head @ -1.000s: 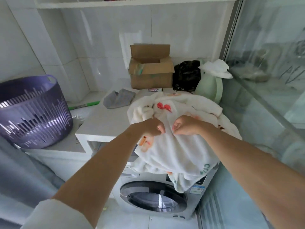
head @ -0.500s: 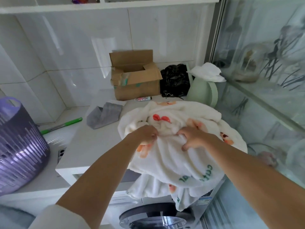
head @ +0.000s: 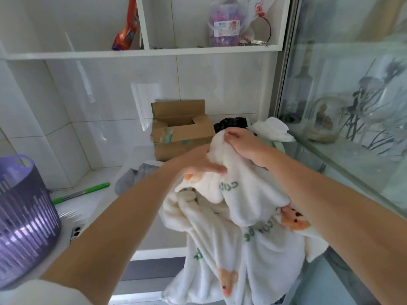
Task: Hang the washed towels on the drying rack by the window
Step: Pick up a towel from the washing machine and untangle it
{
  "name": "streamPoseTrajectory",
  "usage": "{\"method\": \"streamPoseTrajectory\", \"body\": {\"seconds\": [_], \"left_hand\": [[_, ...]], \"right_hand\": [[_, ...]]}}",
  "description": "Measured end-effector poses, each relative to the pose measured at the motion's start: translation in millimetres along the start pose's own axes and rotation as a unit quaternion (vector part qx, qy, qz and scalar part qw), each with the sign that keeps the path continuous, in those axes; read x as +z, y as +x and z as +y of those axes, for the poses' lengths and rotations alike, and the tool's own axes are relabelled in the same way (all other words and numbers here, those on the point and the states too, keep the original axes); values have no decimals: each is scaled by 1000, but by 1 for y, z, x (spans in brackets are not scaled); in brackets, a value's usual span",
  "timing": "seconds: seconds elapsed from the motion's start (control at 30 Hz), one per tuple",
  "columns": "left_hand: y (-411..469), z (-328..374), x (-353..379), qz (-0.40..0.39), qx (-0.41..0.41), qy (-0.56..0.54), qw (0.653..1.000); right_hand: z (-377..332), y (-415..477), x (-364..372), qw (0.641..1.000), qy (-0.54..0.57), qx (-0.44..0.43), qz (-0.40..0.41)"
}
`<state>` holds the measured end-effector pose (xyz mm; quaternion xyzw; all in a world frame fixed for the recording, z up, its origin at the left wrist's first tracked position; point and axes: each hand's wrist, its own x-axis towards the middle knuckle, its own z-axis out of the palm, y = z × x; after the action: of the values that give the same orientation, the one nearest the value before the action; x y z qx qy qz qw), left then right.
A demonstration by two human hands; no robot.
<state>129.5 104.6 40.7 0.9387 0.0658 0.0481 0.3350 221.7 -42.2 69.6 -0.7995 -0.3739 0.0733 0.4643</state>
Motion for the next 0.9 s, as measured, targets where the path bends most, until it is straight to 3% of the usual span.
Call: {"method": "streamPoseTrajectory", "body": {"seconds": [0.07,0.17,0.23,0.3,0.4,0.57,0.63,0.7,0.77,0.9], "left_hand": [[6,6,-4,52,8,39,998],[6,10,-28,167,-47,23,985],[3,14,-48,244,-77,-23,966],[-2,20,-66,308,-89,-113,940],[-5,28,-85,353,-115,-189,909],[-12,32,-83,326,-101,-178,923],[-16,25,-79,313,-128,-133,932],[-19,17,-74,272,-160,-58,947],[-21,13,-67,224,-161,-37,960],[-19,17,-48,91,-131,-191,968]], "right_hand": [[-10,2,3,997,72,3,-23],[-1,0,-4,980,168,54,-96],[15,-3,-8,980,95,81,-157],[33,-8,-5,970,-74,99,-207],[58,-10,10,962,-161,111,-191],[49,-2,25,982,-116,140,-53],[31,10,18,982,41,178,47],[3,22,4,948,225,192,115],[-25,30,-13,918,334,174,125],[-72,28,-29,921,376,86,50]]}}
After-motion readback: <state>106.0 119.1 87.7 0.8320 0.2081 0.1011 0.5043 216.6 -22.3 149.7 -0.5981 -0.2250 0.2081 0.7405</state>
